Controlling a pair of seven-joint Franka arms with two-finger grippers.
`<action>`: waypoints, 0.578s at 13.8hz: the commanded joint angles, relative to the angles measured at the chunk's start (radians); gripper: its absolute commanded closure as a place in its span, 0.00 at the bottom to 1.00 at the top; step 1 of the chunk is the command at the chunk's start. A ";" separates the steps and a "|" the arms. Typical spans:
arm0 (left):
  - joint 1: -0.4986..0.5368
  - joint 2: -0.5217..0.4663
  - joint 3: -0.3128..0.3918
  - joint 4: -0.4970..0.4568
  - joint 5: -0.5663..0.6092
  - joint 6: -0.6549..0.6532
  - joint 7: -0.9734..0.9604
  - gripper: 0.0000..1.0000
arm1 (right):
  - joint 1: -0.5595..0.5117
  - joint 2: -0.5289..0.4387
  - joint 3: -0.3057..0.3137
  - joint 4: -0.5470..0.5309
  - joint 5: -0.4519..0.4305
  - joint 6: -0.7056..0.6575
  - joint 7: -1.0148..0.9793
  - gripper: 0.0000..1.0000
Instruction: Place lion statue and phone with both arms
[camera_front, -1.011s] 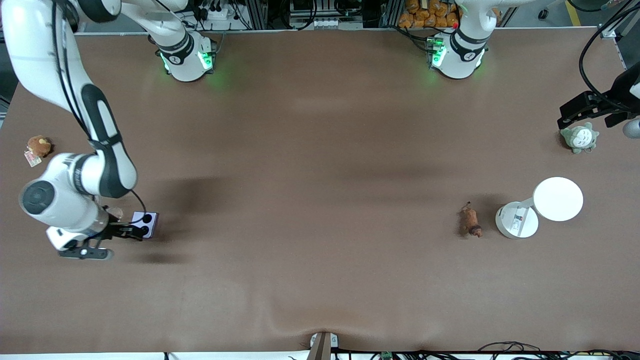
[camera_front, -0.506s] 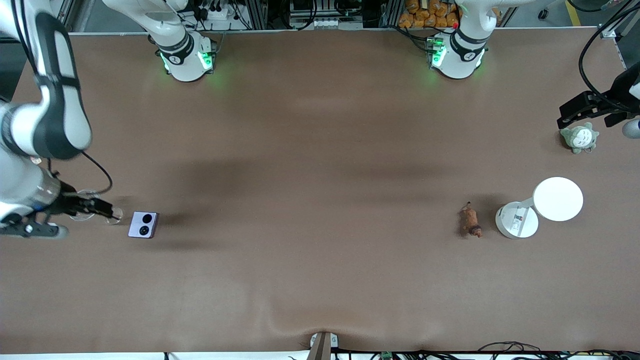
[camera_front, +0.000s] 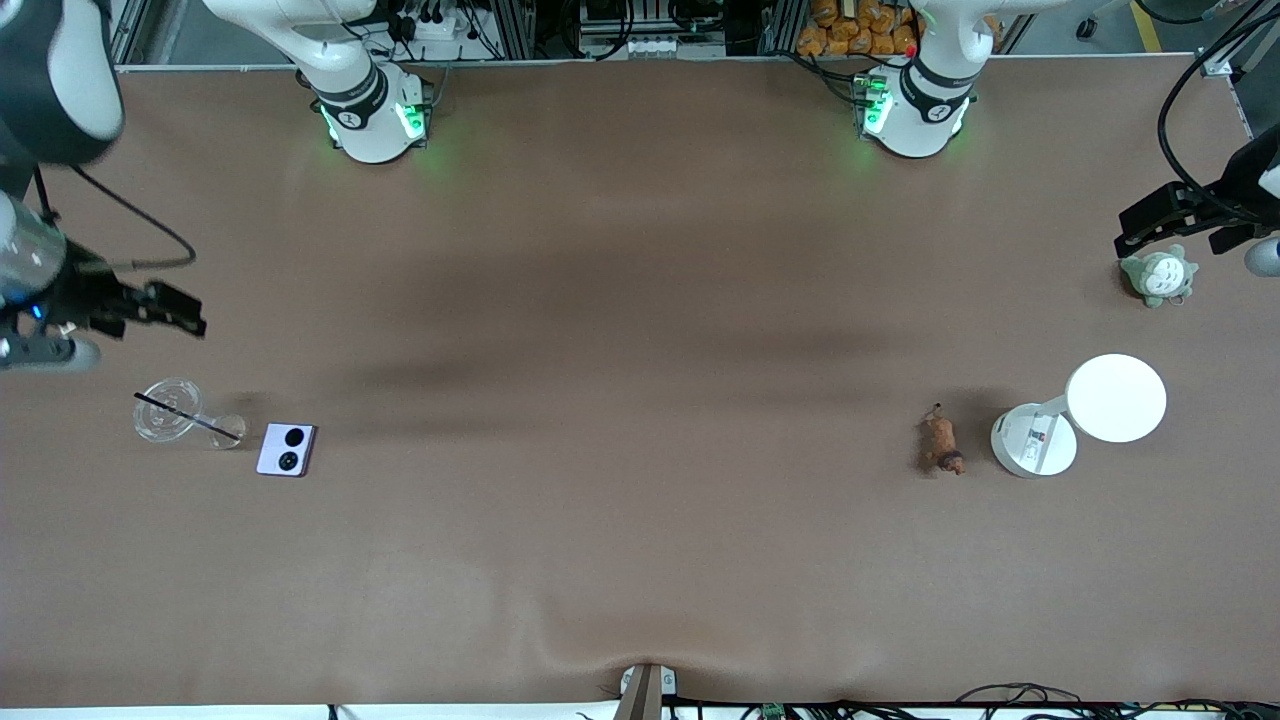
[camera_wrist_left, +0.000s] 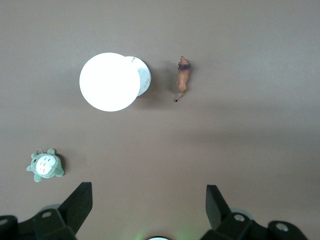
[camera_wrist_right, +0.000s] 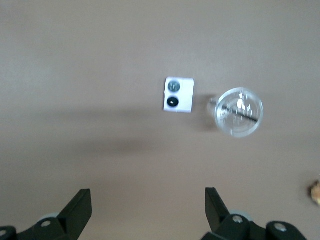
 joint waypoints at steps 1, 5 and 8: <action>0.007 0.003 -0.003 0.019 -0.018 -0.017 0.015 0.00 | -0.046 -0.091 0.009 0.006 0.076 -0.136 0.004 0.00; 0.005 0.001 -0.004 0.022 -0.020 -0.017 0.012 0.00 | -0.060 -0.103 0.002 0.056 0.080 -0.270 0.065 0.00; 0.008 0.000 -0.003 0.021 -0.033 -0.017 0.013 0.00 | -0.061 -0.109 0.045 0.060 0.052 -0.272 0.147 0.00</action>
